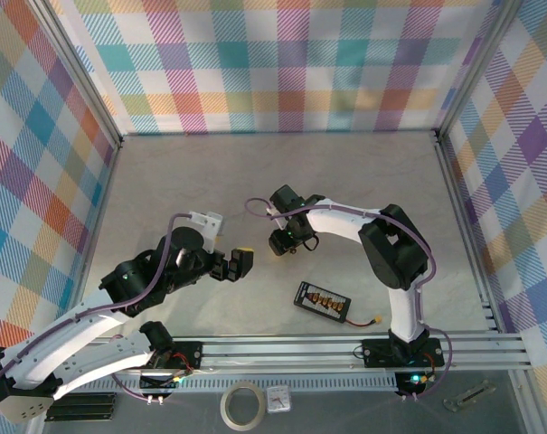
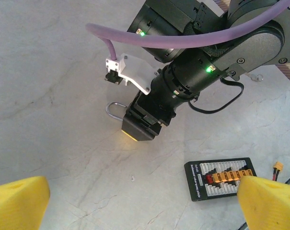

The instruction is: Unlock with the key

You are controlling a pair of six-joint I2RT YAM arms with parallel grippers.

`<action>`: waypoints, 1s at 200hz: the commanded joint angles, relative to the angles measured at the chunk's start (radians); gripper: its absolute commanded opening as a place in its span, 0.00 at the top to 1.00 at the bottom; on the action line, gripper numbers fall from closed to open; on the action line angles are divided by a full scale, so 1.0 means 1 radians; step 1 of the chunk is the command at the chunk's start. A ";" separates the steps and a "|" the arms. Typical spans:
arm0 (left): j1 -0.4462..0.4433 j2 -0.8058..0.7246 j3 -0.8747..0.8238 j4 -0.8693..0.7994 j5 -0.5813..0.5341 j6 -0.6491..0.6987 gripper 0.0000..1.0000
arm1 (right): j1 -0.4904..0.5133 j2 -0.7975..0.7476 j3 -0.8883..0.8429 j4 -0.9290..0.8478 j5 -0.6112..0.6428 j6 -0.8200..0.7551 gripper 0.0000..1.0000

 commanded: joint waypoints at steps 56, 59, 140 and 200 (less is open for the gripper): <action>0.038 0.029 -0.029 0.017 -0.101 -0.126 0.00 | 0.011 -0.027 -0.063 0.018 -0.006 0.043 0.78; 0.043 0.034 -0.028 0.015 -0.109 -0.143 0.00 | 0.009 -0.036 -0.068 0.019 -0.004 0.045 0.80; 0.110 0.263 0.010 0.136 -0.051 -0.358 0.00 | 0.002 -0.261 -0.160 0.037 -0.047 0.071 0.89; 0.157 0.575 0.123 0.108 0.153 -0.343 0.17 | -0.110 -0.280 -0.140 -0.017 -0.094 0.312 0.48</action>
